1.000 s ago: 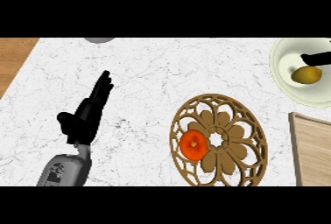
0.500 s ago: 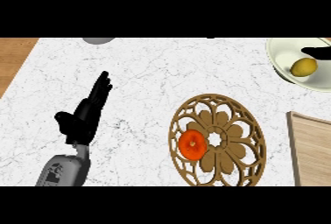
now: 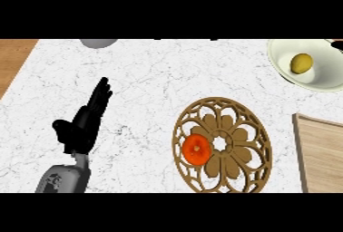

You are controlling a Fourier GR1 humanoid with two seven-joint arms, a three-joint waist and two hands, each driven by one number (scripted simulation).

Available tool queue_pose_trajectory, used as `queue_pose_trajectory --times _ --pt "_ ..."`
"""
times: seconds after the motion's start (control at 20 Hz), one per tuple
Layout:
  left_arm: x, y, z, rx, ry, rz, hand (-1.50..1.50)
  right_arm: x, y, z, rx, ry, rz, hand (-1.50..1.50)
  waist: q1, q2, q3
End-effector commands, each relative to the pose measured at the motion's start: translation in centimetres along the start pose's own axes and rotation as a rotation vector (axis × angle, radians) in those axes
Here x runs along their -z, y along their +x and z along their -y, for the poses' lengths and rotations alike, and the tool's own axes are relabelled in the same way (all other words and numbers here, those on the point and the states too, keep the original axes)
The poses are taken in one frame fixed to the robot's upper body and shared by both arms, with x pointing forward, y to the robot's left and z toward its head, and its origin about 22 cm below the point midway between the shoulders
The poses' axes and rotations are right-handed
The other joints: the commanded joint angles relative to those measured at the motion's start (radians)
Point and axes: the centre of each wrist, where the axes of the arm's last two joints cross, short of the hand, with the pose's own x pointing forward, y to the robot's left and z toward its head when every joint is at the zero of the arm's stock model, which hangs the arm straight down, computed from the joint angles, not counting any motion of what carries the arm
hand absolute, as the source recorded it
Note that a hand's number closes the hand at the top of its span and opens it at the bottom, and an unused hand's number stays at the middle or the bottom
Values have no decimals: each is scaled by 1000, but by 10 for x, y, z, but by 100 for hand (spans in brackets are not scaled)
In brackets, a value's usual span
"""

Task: Pick the lemon from the placemat and place it in the bowl

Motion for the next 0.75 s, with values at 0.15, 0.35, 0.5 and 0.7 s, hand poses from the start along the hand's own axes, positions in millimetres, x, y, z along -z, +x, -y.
queue_pose_trajectory --times 0.15,0.35,0.5,0.7 --pt "-6 5 -3 -7 25 4 0 -8 -37 34 113 66 -6 -150 -8 -4 0" --pt "-3 3 14 -10 27 4 0 -15 -44 36 160 108 9 -150 -19 -8 -1" --pt "6 -4 -15 -17 8 0 0 -22 -47 43 150 151 7 -150 -28 -10 -2" --pt "9 -11 16 -5 16 -13 0 -27 -50 55 144 162 26 -150 -23 -7 -2"
